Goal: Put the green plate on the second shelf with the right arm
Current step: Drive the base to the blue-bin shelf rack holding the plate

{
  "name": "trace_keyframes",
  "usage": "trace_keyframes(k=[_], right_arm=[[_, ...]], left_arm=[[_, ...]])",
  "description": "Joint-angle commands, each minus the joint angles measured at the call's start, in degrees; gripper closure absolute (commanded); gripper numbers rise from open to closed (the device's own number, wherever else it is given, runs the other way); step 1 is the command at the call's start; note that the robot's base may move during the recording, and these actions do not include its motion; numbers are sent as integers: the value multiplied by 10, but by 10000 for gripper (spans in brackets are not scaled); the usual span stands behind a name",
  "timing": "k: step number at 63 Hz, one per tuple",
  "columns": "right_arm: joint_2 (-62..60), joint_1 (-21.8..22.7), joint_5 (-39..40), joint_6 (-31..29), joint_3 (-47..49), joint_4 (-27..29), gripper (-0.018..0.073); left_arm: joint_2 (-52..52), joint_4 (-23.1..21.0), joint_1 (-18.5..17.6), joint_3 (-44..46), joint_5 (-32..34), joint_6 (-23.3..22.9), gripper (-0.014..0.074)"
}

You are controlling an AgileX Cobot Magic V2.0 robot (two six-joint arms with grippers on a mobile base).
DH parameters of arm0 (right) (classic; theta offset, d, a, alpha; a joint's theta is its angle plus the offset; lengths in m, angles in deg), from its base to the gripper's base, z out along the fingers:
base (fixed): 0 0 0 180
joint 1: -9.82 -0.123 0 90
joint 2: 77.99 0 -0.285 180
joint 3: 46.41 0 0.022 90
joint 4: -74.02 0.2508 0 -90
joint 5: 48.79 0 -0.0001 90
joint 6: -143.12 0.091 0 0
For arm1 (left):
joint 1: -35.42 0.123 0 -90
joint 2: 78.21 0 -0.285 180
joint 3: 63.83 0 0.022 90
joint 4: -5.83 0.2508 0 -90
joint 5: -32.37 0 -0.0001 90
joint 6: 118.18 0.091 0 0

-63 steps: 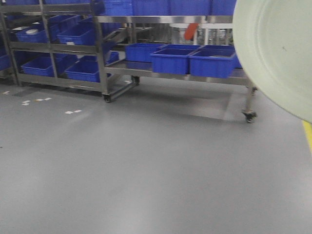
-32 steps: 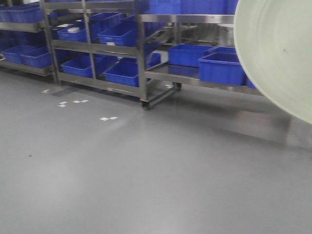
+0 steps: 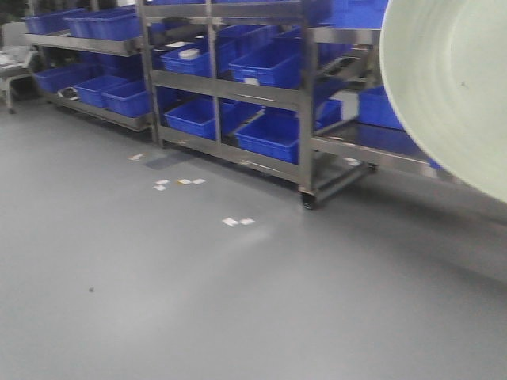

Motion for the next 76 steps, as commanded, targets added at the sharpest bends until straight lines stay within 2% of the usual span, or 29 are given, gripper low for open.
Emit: trace_keyframes(k=[1, 76], right_arm=[[7, 4, 48, 4, 17, -18, 536], [7, 4, 41, 4, 17, -18, 536]], left_arm=[[-9, -3, -1, -23, 48, -1, 466], [-9, -3, -1, -23, 48, -1, 466]])
